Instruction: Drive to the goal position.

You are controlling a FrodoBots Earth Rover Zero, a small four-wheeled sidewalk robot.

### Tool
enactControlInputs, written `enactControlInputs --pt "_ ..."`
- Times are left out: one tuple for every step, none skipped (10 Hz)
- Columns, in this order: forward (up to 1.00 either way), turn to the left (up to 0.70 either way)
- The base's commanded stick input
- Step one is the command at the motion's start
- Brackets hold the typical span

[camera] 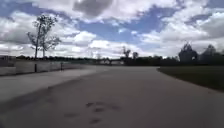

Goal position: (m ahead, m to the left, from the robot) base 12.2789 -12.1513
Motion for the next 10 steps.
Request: enactControlInputs --pt "1.0 -0.12" --pt "1.0 -0.12" --pt "1.0 -0.12" --pt "1.0 -0.12" --pt "1.0 -0.12" --pt "1.0 -0.12" --pt "1.0 -0.12" --pt "1.0 -0.12" --pt "1.0 -0.12" --pt "1.0 -0.12"
